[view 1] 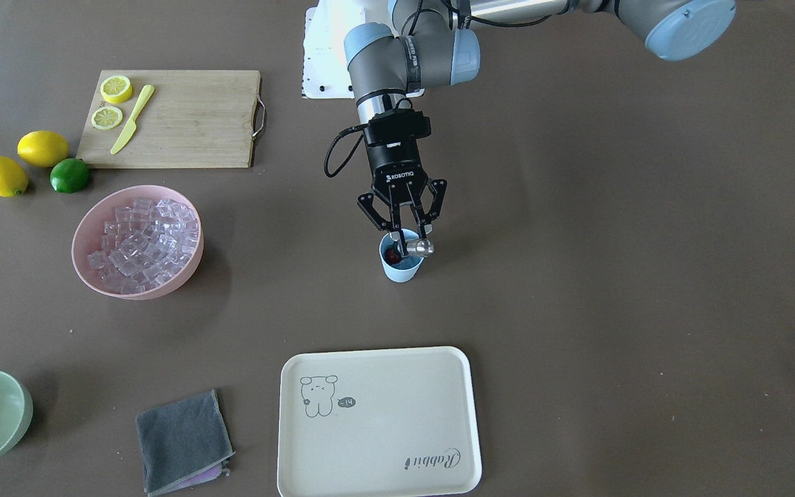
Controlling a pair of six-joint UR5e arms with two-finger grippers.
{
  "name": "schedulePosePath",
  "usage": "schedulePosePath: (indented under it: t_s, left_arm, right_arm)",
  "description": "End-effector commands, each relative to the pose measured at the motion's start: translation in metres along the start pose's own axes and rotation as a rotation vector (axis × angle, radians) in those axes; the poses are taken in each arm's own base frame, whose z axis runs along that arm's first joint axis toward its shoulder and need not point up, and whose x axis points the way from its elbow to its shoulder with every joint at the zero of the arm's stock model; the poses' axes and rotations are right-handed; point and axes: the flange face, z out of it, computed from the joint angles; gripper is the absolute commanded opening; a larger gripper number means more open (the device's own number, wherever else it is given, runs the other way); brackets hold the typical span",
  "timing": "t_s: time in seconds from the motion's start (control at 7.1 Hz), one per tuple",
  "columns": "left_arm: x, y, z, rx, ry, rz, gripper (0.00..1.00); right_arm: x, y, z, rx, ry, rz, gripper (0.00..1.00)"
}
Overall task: Mash ice and strawberries in cup
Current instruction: 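Lower the muddler into the cup and press down on the contents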
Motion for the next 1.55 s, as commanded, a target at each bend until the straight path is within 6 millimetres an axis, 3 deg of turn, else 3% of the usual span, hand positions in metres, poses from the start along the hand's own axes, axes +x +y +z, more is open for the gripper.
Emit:
schedulePosePath:
  t_s: [0.0, 0.42, 0.7, 1.13, 1.41]
  left_arm:
    - [0.000, 0.001, 0.000, 0.000, -0.001, 0.001, 0.27]
    - [-0.001, -0.059, -0.010, 0.019, 0.032, -0.003, 0.27]
    - [-0.003, -0.043, -0.010, 0.011, 0.030, 0.004, 0.27]
    - [-0.015, 0.004, -0.009, -0.013, 0.015, -0.010, 0.27]
    - [-0.015, 0.012, -0.008, -0.015, 0.012, -0.009, 0.27]
  right_arm:
    - [0.001, 0.001, 0.000, 0.000, 0.000, 0.002, 1.00]
    - [0.000, 0.000, -0.001, 0.003, 0.000, -0.001, 1.00]
    - [-0.001, -0.001, -0.002, 0.004, 0.000, -0.002, 1.00]
    - [0.000, 0.000, -0.001, 0.003, 0.000, -0.001, 1.00]
    - [0.001, 0.001, 0.000, 0.001, 0.000, 0.003, 1.00]
